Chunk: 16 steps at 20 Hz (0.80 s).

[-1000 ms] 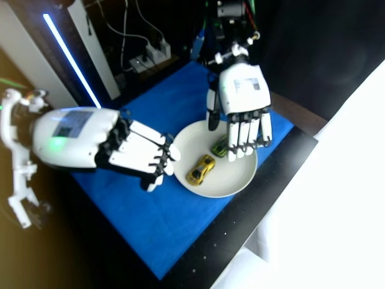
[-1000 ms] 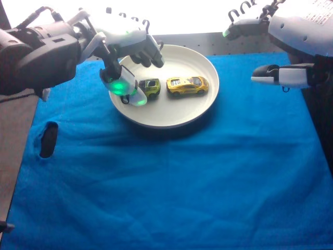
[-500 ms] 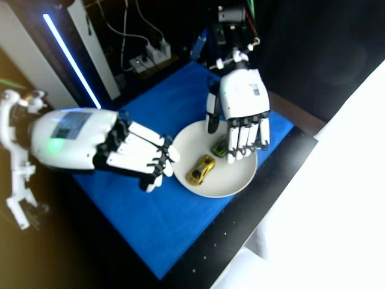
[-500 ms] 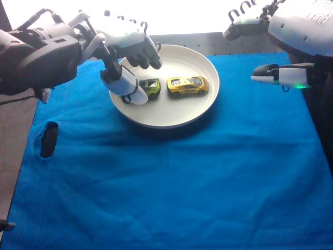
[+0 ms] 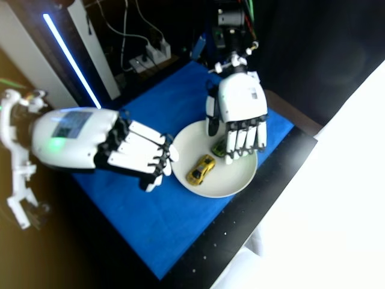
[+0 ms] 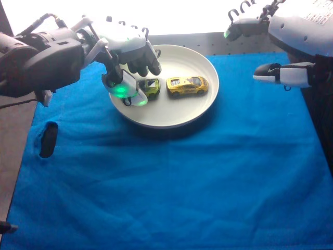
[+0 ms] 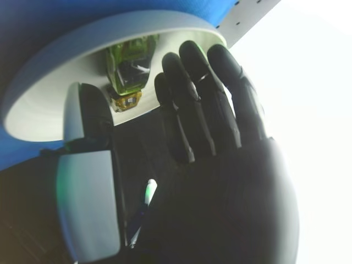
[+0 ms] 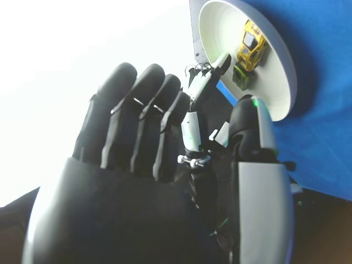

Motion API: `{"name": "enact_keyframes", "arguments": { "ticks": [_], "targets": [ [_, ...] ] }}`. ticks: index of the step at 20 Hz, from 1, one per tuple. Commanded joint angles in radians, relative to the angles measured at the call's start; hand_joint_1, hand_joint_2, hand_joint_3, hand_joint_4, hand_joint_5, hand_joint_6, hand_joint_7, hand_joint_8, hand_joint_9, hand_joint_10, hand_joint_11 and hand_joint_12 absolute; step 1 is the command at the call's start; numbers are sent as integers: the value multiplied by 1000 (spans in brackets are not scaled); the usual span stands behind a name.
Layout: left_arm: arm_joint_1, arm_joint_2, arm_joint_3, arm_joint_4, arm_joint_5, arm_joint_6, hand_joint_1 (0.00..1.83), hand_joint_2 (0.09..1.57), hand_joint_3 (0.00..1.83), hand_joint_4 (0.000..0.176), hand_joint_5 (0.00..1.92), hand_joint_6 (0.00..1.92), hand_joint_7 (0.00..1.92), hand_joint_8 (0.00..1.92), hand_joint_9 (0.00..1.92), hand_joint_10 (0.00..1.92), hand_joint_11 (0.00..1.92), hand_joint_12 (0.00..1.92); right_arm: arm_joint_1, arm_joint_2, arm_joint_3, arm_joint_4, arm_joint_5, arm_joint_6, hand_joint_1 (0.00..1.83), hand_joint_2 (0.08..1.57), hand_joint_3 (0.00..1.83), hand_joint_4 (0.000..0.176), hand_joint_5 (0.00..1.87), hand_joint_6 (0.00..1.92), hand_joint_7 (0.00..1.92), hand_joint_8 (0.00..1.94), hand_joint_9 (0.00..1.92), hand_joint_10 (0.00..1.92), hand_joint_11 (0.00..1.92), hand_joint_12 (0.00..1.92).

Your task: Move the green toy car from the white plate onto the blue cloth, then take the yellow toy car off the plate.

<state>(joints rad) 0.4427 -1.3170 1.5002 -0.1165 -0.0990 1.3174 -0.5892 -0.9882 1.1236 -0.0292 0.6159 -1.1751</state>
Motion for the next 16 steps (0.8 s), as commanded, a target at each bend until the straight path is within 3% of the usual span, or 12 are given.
{"name": "enact_keyframes", "arguments": {
  "ticks": [1,4,7,8,9,11,12,13,14,15,16],
  "targets": [
    [-3,-4,5,-2,-98,4,968,1050,5,0,748,11,872,14,698,493,332,1381,7,1,-1,4,122,-3,1117,1033,0,0,533,534,606,731,480,1176,197,1727],
    [-2,-5,6,-5,-98,4,978,1057,6,0,764,15,889,20,715,507,351,1385,7,1,-2,4,122,-3,1107,1024,0,0,542,548,617,785,485,1210,231,1735],
    [-1,-9,9,-6,-98,4,977,1090,0,0,840,23,965,56,687,834,454,1519,7,1,-2,4,122,-3,1081,1022,0,0,557,520,611,772,486,1207,264,1720],
    [0,-10,11,-7,-98,4,986,1098,1,0,879,32,1000,97,680,935,357,1557,7,1,-2,4,122,-3,1091,1023,0,0,559,526,607,782,477,1221,257,1738],
    [0,-11,12,-8,-97,4,982,1106,1,0,893,30,962,220,662,992,305,1574,7,1,-2,4,122,-3,1095,1022,0,0,562,530,608,787,478,1224,260,1740],
    [1,-13,14,-11,-97,4,997,1134,0,0,898,28,816,588,640,1099,395,1617,7,1,-3,4,122,-3,1082,1024,0,0,554,536,594,791,473,1230,284,1726],
    [2,-14,15,-11,-97,4,1090,1171,2,0,853,946,795,731,686,1115,484,1636,7,1,-4,4,122,-3,1079,1028,2,0,551,535,588,788,467,1225,265,1715],
    [3,-15,17,-12,-97,4,1095,1206,0,0,794,1211,768,796,680,1125,466,1636,7,1,-4,4,122,-3,1077,1029,2,0,553,533,588,785,471,1224,281,1719],
    [4,-17,19,-14,-97,4,1090,1222,2,0,764,1291,754,819,689,1131,501,1627,7,1,-4,4,122,-3,1079,1028,1,0,565,517,606,761,492,1210,305,1705],
    [4,-17,21,-18,-97,4,1157,1232,0,0,688,1309,828,1243,698,1178,414,1662,7,1,-5,4,123,-3,1081,1030,1,0,578,480,619,736,497,1208,317,1693],
    [5,-18,21,-20,-97,4,1188,1239,0,0,656,1293,838,1384,707,1289,477,1718,7,1,-5,4,123,-3,1046,1037,4,0,574,467,609,724,502,1211,342,1700]
  ]
}}
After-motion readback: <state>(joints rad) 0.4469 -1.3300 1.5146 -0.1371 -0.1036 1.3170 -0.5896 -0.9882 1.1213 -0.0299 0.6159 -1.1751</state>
